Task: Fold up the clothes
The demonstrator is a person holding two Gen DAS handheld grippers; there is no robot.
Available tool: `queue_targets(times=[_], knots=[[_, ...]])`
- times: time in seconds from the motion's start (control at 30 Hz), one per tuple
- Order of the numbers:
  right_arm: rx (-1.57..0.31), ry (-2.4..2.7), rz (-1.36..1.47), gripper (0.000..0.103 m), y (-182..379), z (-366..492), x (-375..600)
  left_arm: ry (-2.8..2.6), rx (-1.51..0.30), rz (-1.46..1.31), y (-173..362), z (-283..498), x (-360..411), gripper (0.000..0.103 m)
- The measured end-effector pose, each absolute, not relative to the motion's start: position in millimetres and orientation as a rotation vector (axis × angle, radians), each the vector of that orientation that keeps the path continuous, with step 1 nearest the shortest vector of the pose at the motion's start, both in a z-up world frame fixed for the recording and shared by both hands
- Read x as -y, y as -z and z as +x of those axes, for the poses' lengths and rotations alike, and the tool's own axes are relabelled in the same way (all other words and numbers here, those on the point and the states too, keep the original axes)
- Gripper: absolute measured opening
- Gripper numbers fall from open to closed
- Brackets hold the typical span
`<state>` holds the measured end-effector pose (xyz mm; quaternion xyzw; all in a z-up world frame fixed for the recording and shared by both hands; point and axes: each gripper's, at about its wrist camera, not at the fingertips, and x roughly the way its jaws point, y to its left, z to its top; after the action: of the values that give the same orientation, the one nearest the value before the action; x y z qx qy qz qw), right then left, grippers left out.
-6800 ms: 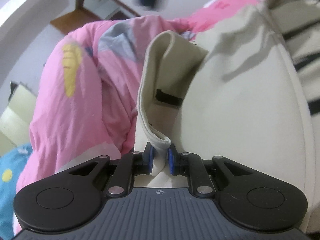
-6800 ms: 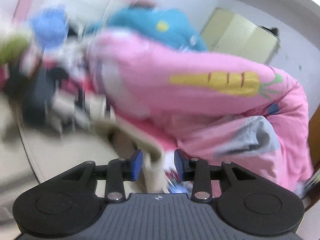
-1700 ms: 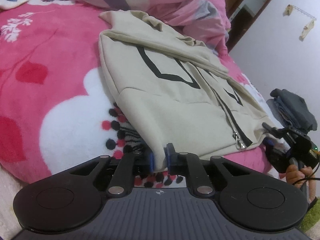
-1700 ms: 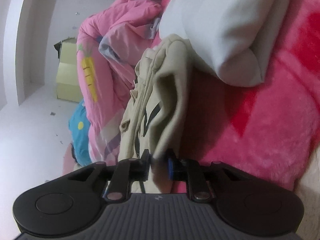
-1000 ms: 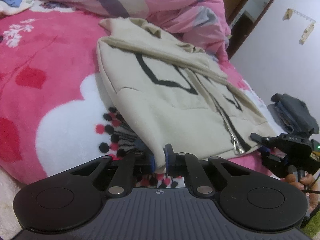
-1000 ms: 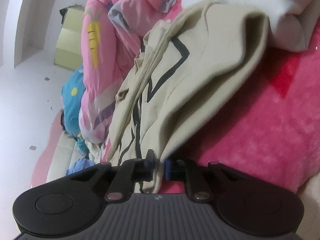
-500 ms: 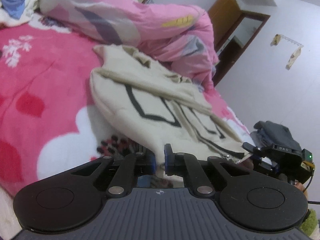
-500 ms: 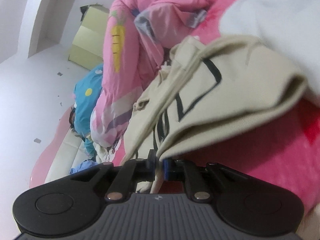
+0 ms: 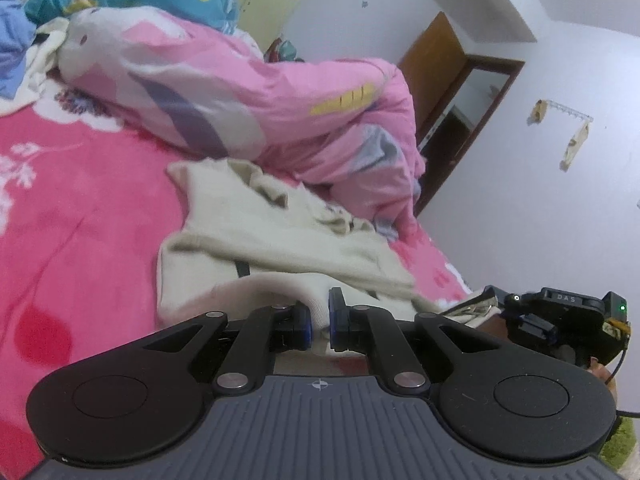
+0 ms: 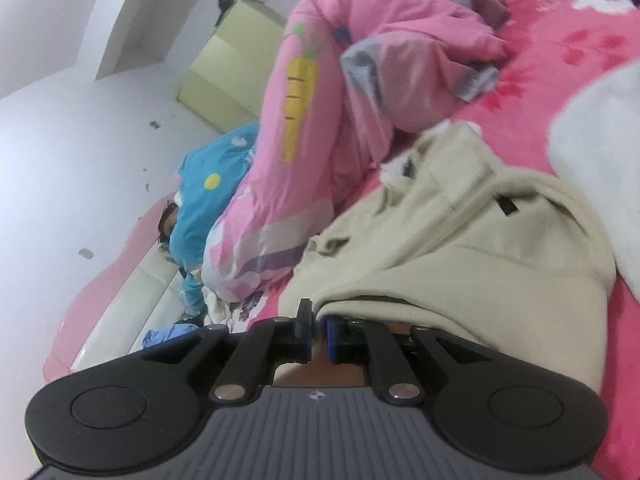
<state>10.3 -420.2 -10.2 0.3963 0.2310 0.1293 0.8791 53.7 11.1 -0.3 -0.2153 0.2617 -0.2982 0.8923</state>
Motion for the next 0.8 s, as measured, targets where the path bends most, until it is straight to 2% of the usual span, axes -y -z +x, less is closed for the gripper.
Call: queue_targets(times=[0.43, 0.67, 0.8], knots=[[-0.457, -0.306, 0.778, 0.008, -19, 128, 431, 0.592, -0.500, -0.491, -23, 169, -2, 0.006], [-0.532, -0.298, 0.759, 0.007, -12, 233, 442, 0.554, -0.550, -0.485, -21, 271, 15, 0.006], [-0.607, -0.276, 0.781, 0.009, 11, 308, 448, 0.497, -0.635, -0.490, 4, 339, 28, 0.008]])
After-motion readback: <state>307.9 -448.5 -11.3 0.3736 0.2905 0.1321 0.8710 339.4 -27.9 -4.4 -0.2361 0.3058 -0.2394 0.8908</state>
